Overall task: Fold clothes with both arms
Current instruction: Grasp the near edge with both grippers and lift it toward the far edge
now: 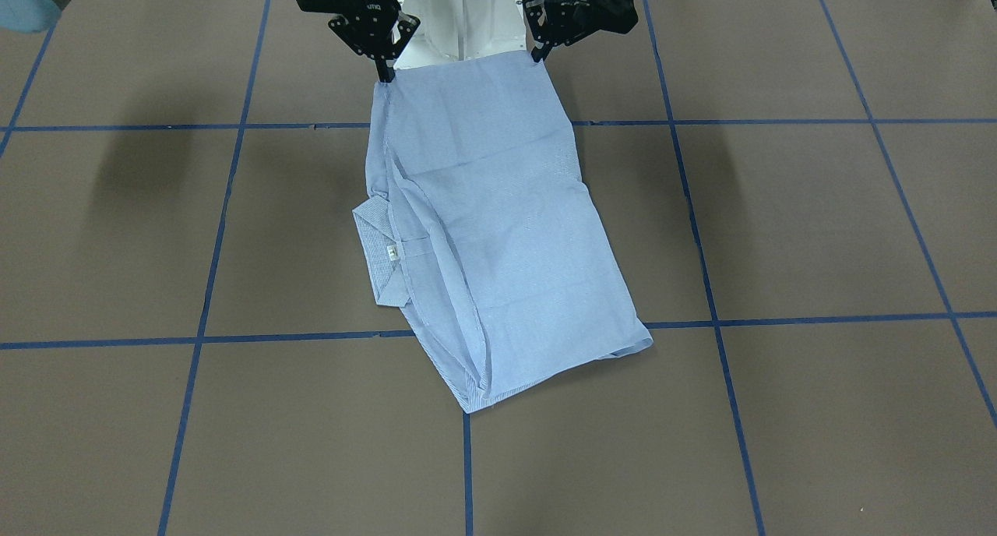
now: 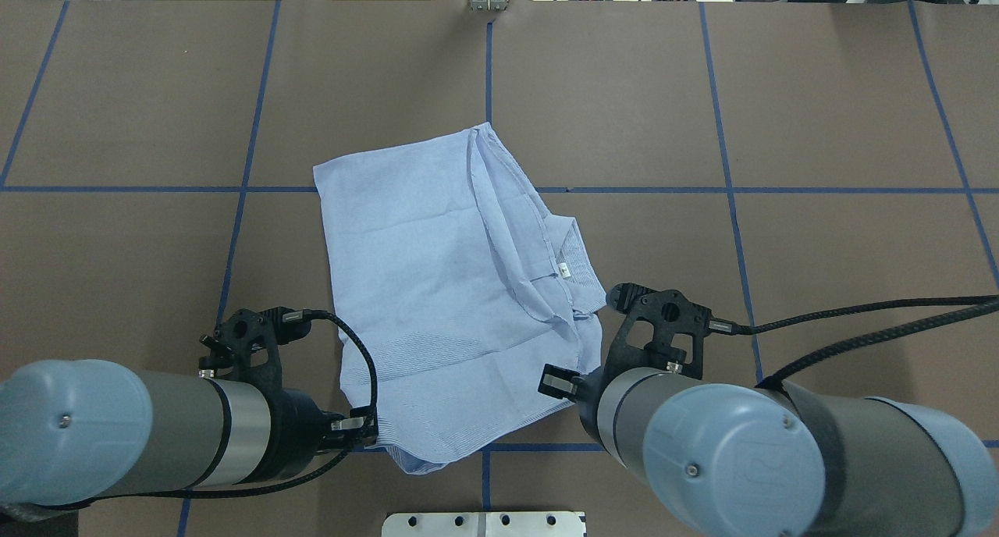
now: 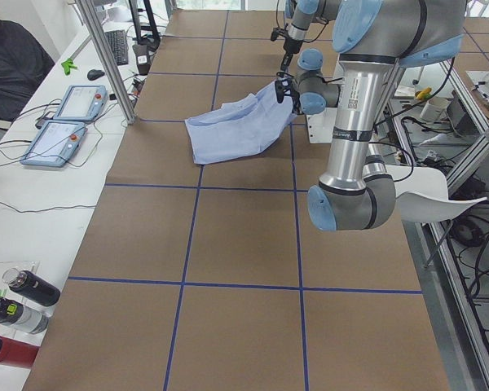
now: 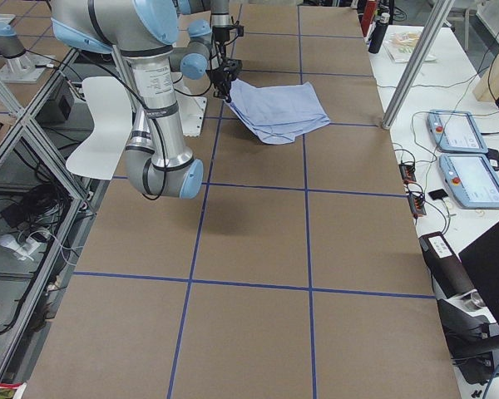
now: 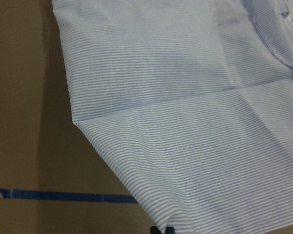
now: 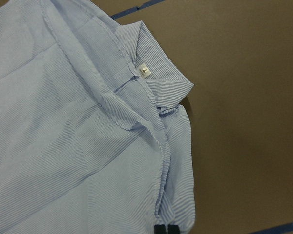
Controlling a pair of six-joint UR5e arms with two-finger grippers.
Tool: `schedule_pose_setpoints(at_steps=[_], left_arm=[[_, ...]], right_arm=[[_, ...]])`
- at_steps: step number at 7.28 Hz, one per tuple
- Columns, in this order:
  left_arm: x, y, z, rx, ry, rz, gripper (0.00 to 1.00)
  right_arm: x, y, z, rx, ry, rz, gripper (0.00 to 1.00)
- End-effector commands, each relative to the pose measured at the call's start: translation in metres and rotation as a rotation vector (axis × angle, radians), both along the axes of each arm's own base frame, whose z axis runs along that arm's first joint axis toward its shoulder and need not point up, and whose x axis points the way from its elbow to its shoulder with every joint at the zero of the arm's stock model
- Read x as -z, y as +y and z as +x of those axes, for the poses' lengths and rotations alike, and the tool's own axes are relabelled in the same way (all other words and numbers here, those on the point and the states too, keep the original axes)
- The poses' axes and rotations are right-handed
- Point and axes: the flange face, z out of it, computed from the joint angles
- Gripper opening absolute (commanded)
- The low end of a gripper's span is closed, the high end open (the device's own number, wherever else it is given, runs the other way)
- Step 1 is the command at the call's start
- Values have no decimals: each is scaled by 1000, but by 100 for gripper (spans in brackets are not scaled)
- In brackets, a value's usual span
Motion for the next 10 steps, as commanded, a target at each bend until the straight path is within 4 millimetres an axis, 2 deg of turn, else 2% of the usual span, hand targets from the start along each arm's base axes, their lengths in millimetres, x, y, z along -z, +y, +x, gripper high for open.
schedule_pose_setpoints(at_steps=[1, 2, 3, 4, 5, 6, 7, 9, 10], left_arm=[[17, 7, -21, -19, 6, -10, 0], [12, -3, -19, -6, -26, -13, 0], [14, -28, -25, 50, -31, -6, 0], [24, -56, -33, 89, -39, 48, 0], [30, -91, -34, 129, -96, 90, 0], [25, -123, -33, 153, -140, 136, 0], [11, -152, -34, 171, -192, 163, 0], [1, -205, -34, 199, -263, 214, 0], [-9, -236, -21, 204, -299, 224, 0]], right_arm=[[7, 8, 24, 2, 12, -8, 0], [3, 0, 6, -4, 46, -1, 0], [13, -33, -15, -44, 74, 14, 0], [31, -64, -17, -75, 76, 42, 0], [31, -94, -18, -89, 95, 77, 0], [26, -125, -28, -123, 74, 95, 0], [18, -153, -45, -131, 69, 111, 0], [15, -217, -39, -113, 122, 120, 0], [12, -250, -70, -116, 138, 125, 0]])
